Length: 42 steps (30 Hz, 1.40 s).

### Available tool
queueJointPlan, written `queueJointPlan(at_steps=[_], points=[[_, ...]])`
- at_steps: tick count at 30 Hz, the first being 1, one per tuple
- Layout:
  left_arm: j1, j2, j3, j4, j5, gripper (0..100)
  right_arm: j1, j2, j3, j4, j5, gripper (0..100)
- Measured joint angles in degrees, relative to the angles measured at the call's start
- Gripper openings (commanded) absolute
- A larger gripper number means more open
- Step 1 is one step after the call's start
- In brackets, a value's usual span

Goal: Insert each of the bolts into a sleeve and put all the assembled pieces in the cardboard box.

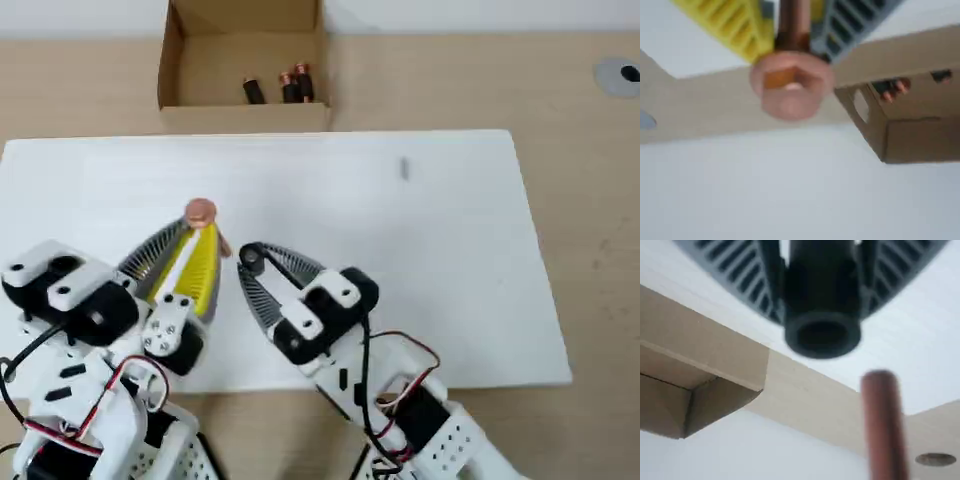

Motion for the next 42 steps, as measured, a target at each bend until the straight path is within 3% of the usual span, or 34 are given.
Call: queueJointPlan(at_steps=[11,42], points=[[-0.09,0.26,4.84,-10.9,0.0,1,0.09,0.0,0.0,0.0,-0.18,0.9],[5.01,0.0,7.56,-7.65,1.76,1,0.09,0.0,0.0,1.93,-0.18,0.9]])
